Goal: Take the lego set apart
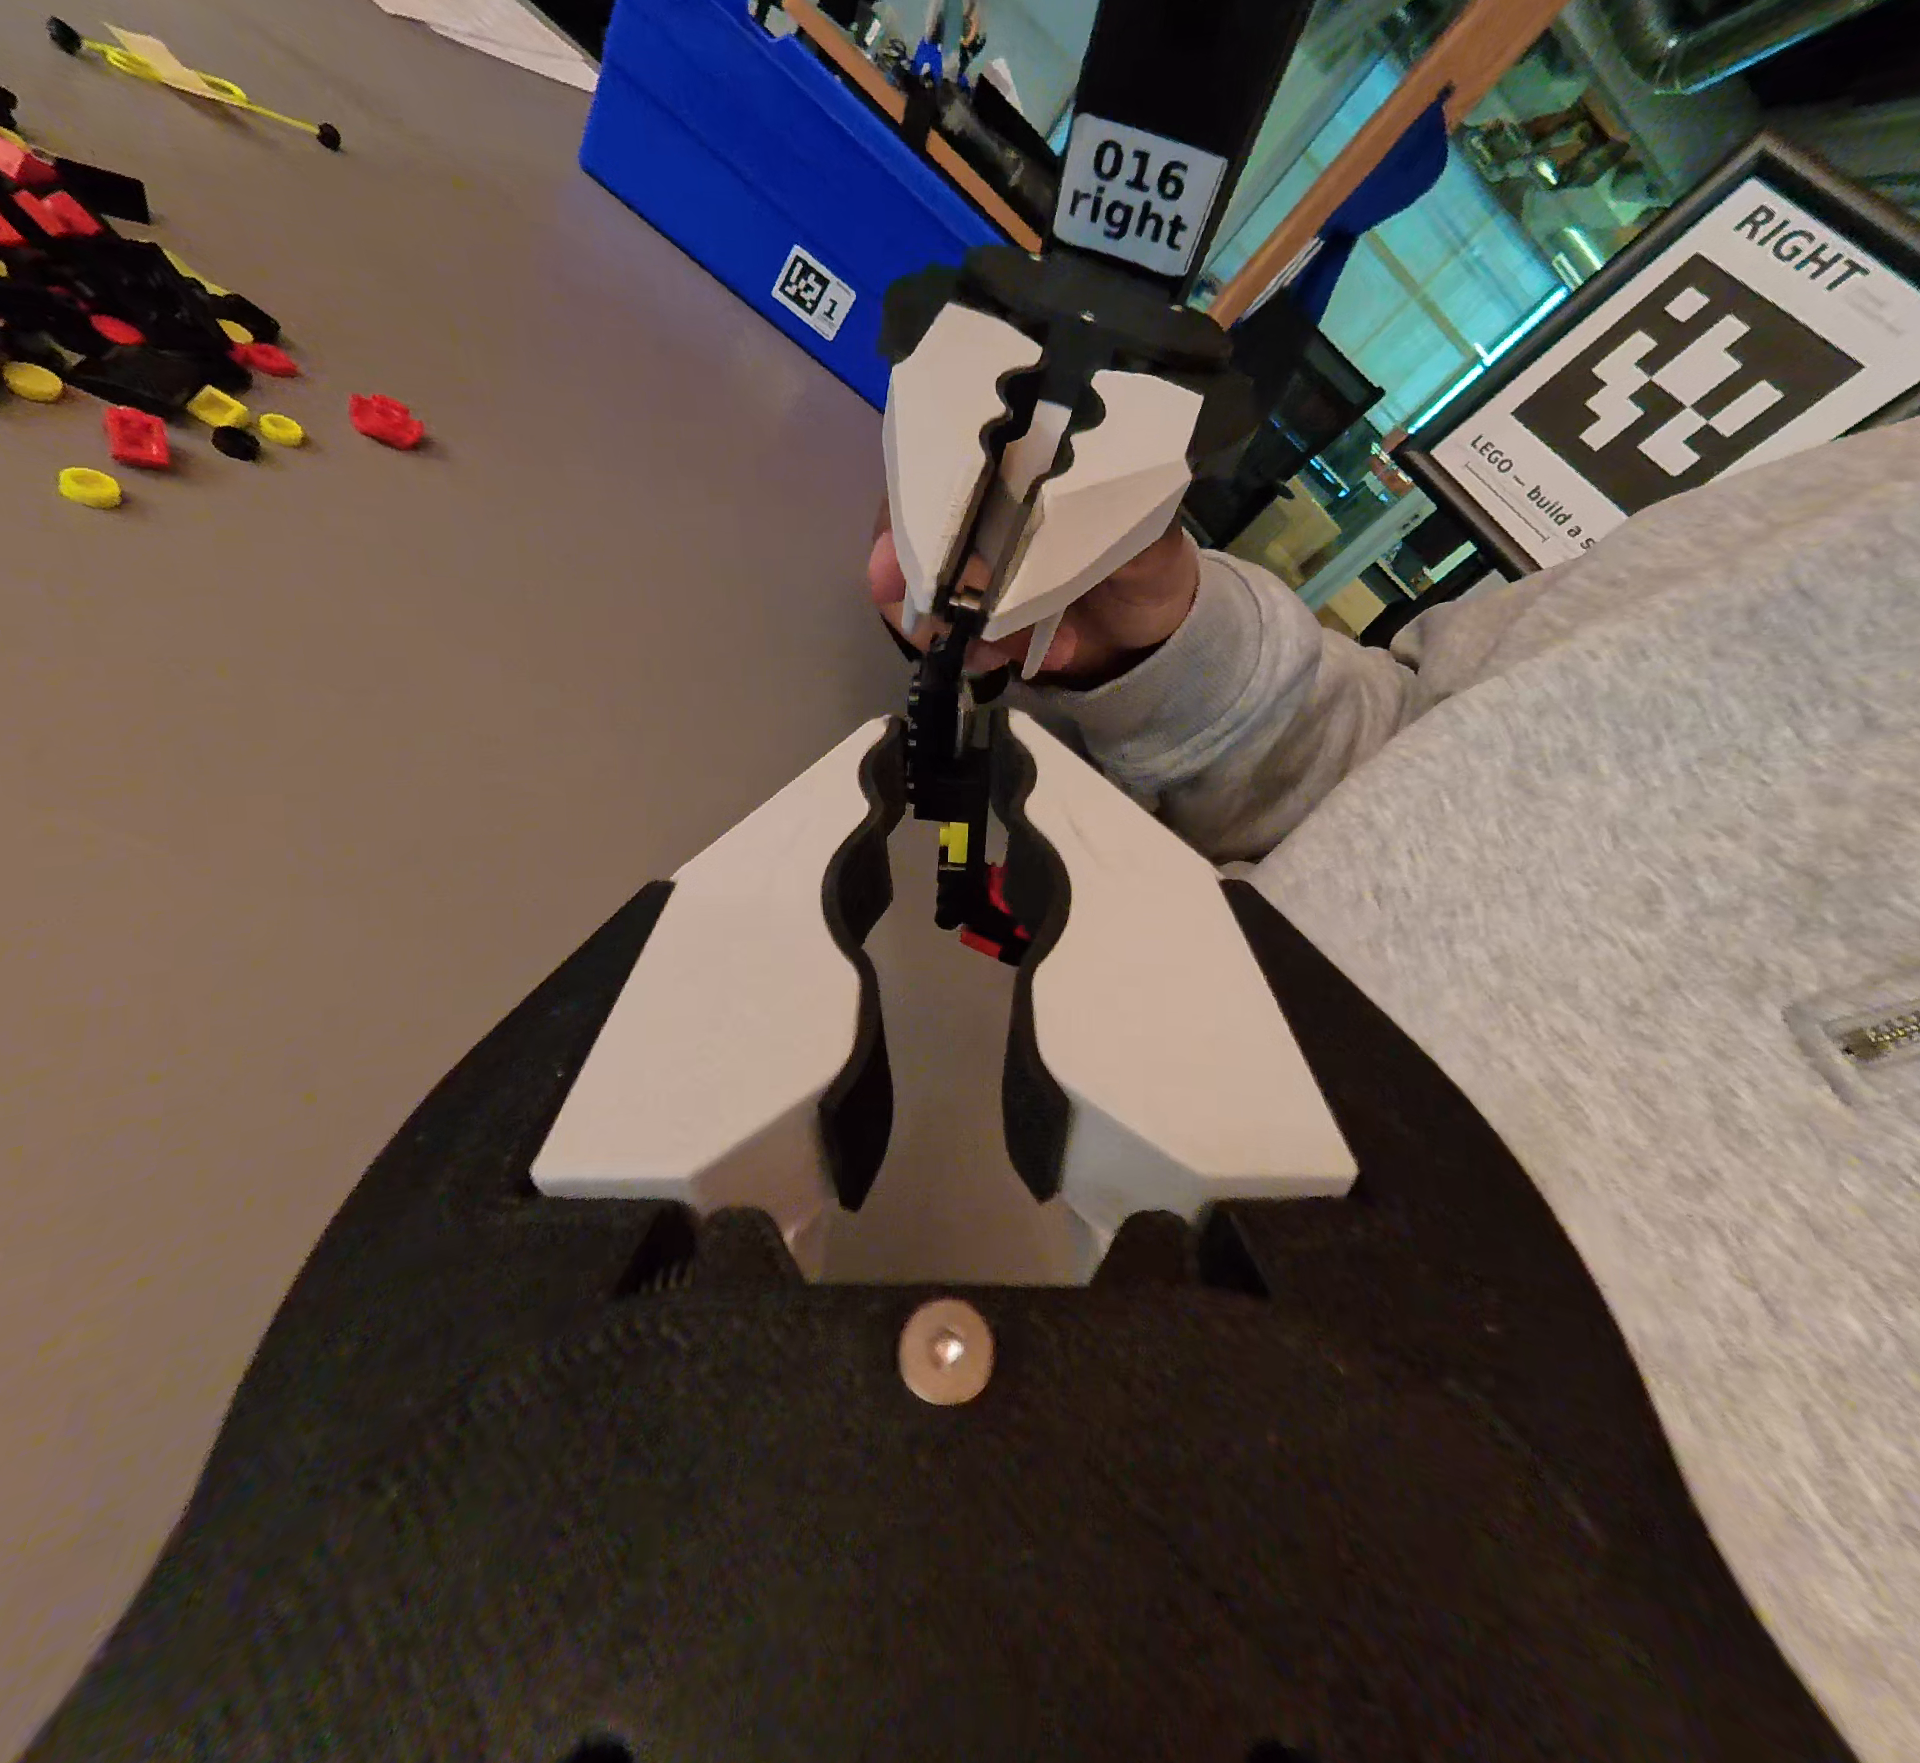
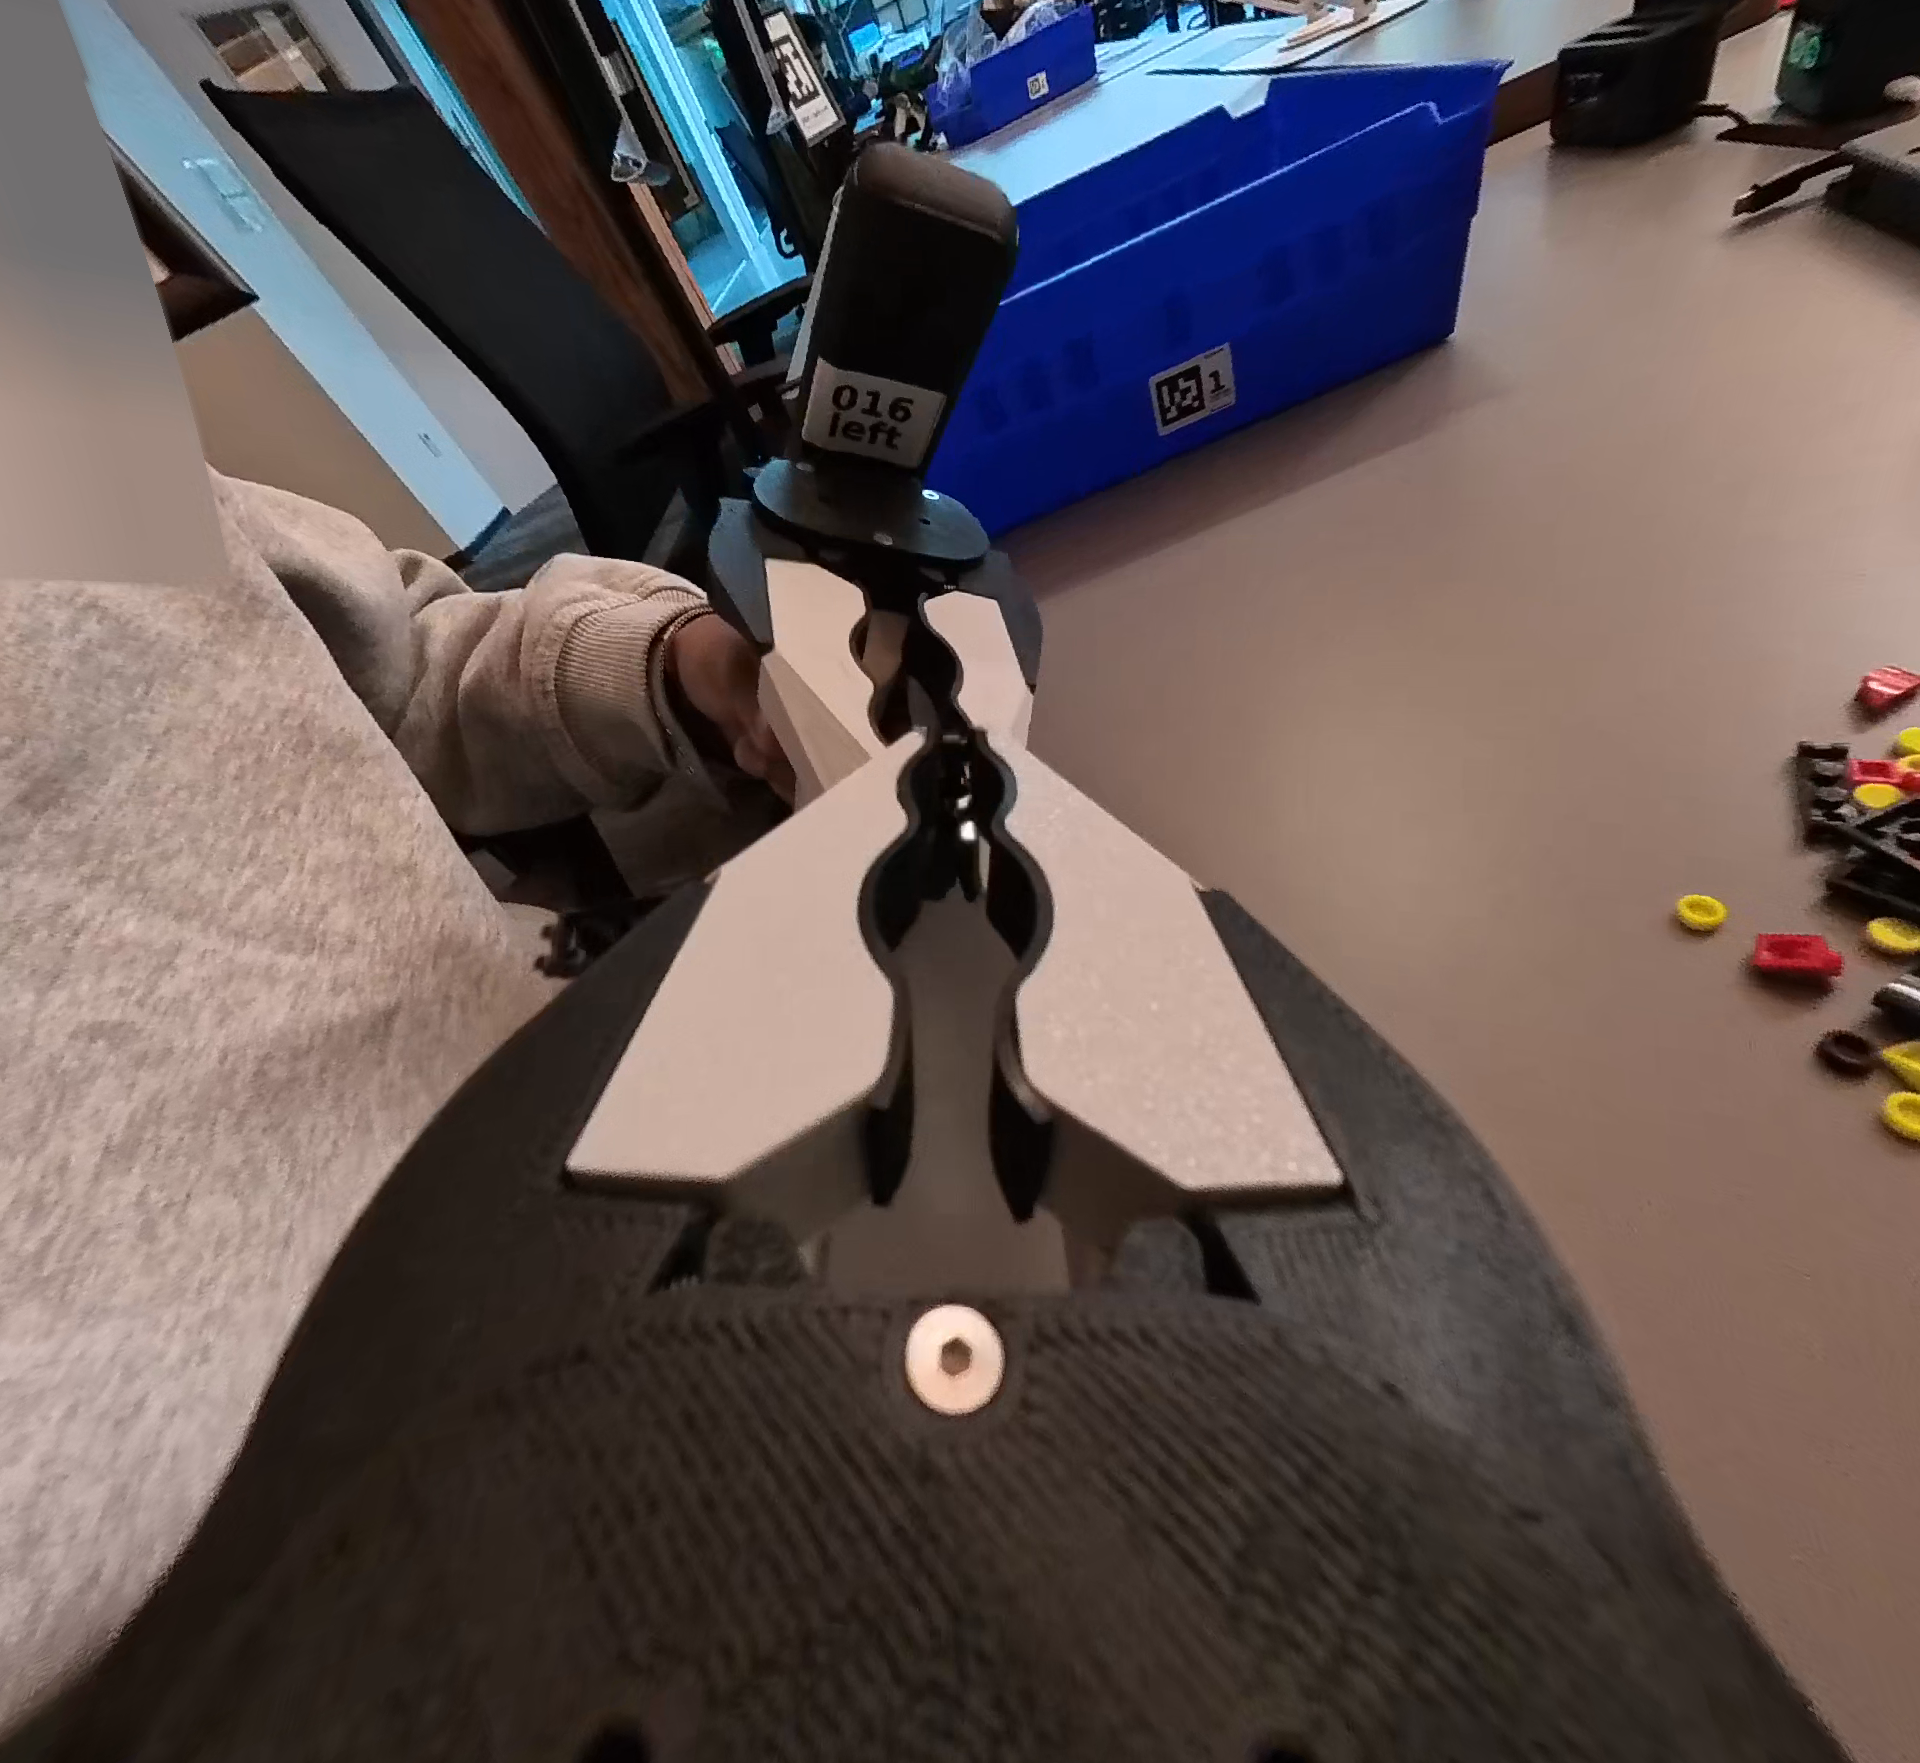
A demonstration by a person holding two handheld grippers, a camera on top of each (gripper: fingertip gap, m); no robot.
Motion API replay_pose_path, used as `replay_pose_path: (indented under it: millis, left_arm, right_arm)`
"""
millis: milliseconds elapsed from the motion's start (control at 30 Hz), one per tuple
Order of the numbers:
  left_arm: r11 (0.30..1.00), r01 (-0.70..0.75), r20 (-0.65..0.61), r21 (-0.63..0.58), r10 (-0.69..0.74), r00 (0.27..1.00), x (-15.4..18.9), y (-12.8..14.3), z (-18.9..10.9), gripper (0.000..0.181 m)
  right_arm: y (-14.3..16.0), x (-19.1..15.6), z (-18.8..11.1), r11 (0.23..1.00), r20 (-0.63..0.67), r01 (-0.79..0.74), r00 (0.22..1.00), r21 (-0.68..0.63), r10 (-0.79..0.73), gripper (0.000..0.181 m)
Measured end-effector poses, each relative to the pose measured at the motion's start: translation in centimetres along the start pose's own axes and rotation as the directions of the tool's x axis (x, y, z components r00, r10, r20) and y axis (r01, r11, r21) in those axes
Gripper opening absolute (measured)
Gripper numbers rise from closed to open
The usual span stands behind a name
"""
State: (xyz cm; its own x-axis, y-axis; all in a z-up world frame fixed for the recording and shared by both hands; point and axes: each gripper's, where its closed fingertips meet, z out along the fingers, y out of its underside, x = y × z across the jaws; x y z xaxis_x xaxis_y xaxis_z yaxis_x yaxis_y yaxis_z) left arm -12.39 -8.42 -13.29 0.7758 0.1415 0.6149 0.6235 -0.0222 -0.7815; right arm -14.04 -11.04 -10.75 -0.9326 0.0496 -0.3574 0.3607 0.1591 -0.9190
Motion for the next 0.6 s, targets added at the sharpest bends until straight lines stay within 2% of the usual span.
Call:
replay_pose_path:
  millis: [133,200,233,300,367,467,533,600]
  left_arm:
    - [0.999,0.003,0.022,0.048,-0.005,1.0,-0.1,-1.0,-0.2,0.016]
    - [0.997,0.017,0.019,0.081,-0.018,1.0,-0.1,-1.7,-0.2,0.017]
    - [0.998,0.01,0.008,0.056,-0.01,1.0,0.1,-1.3,0.0,0.015]
    - [0.995,-0.046,0.065,-0.093,0.052,0.996,-0.4,1.4,0.7,0.015]
    - [0.994,-0.099,0.058,-0.053,0.102,0.993,0.4,0.7,0.8,0.015]
    - [0.998,-0.054,0.041,-0.008,0.055,0.998,0.3,-0.1,0.6,0.015]
    - [1.0,-0.012,0.032,-0.004,0.013,0.999,-0.3,0.1,0.4,0.015]
    - [0.999,0.027,0.015,0.017,-0.027,1.0,-0.4,-0.1,0.3,0.015]
  right_arm:
    - [-0.6,0.9,-0.8,0.999,-0.044,-0.026,0.999,0.02,0.027,0.001]
    - [-1.2,1.4,-1.1,0.995,-0.054,-0.071,0.996,0.067,0.075,0.001]
    - [-1.8,2.5,-1.7,0.988,-0.11,-0.093,0.988,0.126,0.107,0.001]
    - [-4.7,4.8,-5.4,0.93,-0.161,-0.134,0.967,0.342,0.198,0.0]
    - [-6.4,6.3,-9.3,0.885,-0.152,-0.17,0.954,0.434,0.258,0.0]
    - [-6.7,7.5,-12.0,0.891,-0.243,-0.117,0.939,0.439,0.243,0.001]
    - [-6.0,8.0,-11.5,0.909,-0.27,-0.123,0.931,0.399,0.244,0.001]
    - [-4.3,9.0,-9.7,0.935,-0.282,-0.164,0.924,0.315,0.257,0.002]
